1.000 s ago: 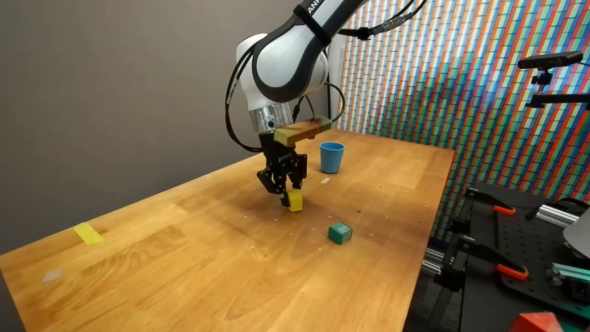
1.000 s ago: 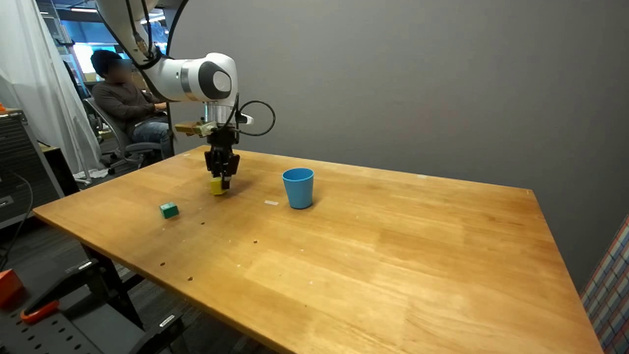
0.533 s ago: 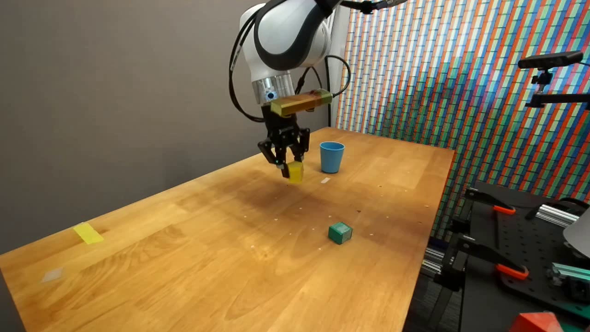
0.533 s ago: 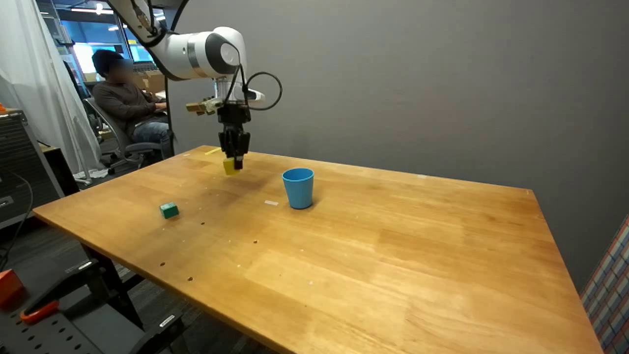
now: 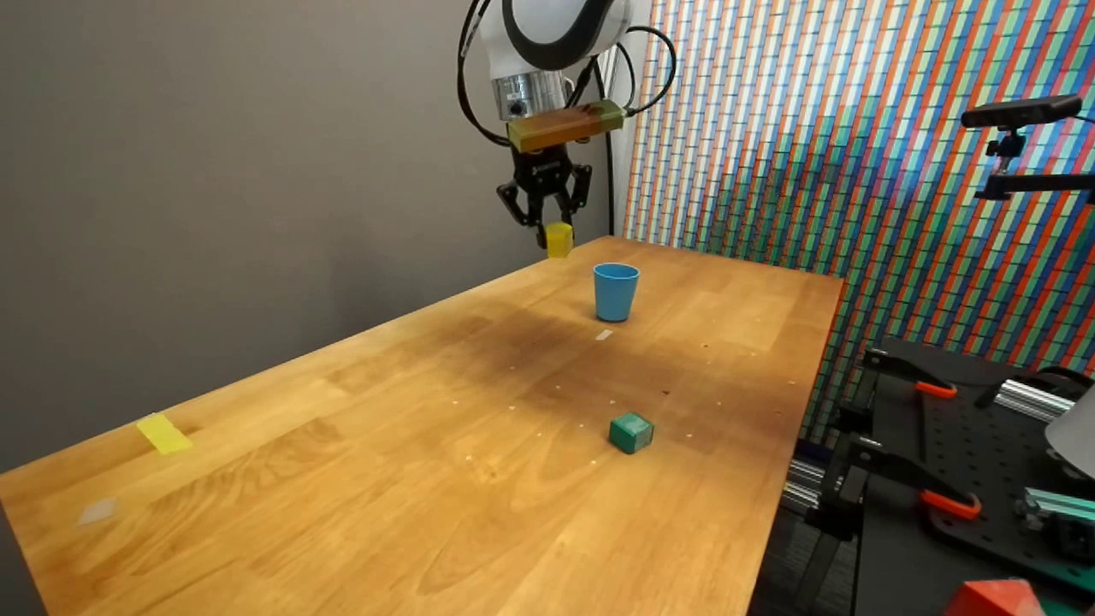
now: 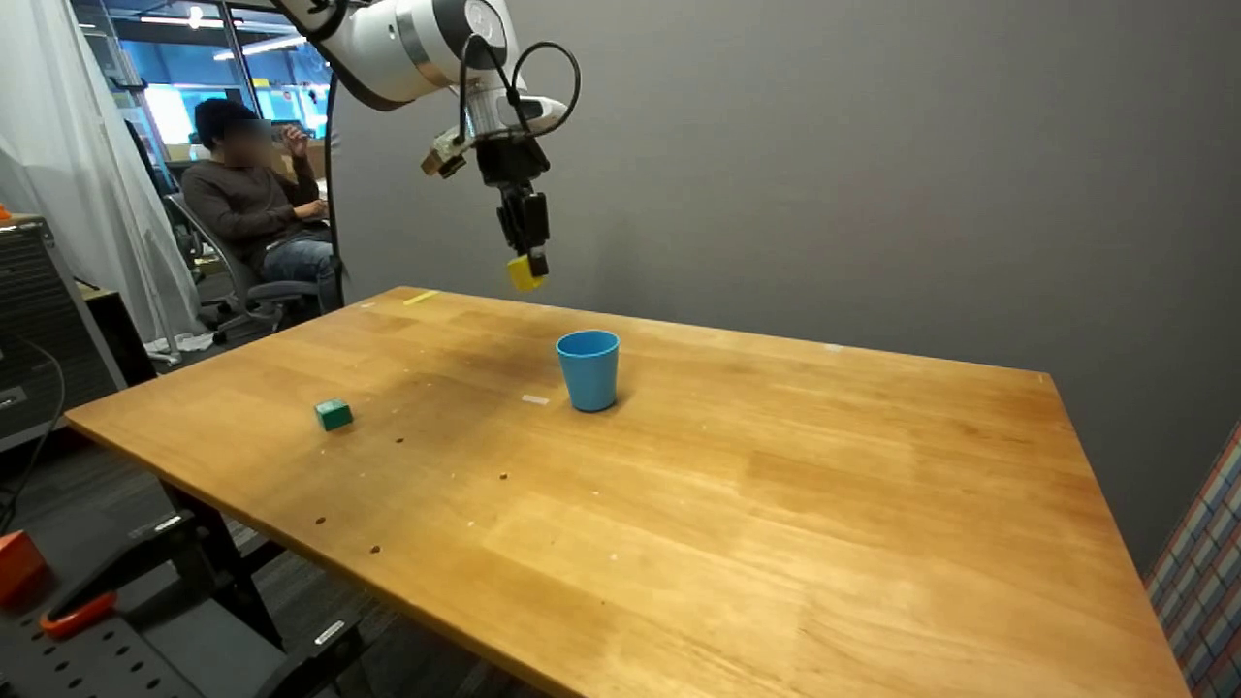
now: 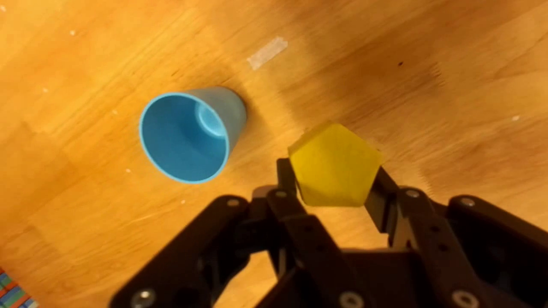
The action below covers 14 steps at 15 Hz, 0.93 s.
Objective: Put the yellow cube inside the blue cup
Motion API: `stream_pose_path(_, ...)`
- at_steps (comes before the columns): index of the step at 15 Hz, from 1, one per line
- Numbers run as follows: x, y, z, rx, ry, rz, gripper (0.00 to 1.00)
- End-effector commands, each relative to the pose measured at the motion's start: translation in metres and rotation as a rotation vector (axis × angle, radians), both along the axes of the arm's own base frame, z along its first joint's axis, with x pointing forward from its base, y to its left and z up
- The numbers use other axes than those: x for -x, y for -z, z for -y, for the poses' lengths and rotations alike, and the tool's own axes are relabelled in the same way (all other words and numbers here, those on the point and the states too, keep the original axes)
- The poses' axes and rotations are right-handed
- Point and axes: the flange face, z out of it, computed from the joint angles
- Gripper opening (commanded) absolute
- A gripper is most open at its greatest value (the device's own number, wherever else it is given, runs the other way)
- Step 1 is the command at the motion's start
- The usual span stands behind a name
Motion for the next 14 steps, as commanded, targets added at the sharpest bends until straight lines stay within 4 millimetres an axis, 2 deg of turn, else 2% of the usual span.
stream_pose_path(1,-0.006,-0.008,0.024,0.091,0.101,0.043,0.17)
stream_pose_path(7,-0.006,0.004,0.065,0.159,0.236,0.045,0.17)
stream_pose_path(14,0.003,0.021,0.089,0.176,0.337,-0.003,0.17)
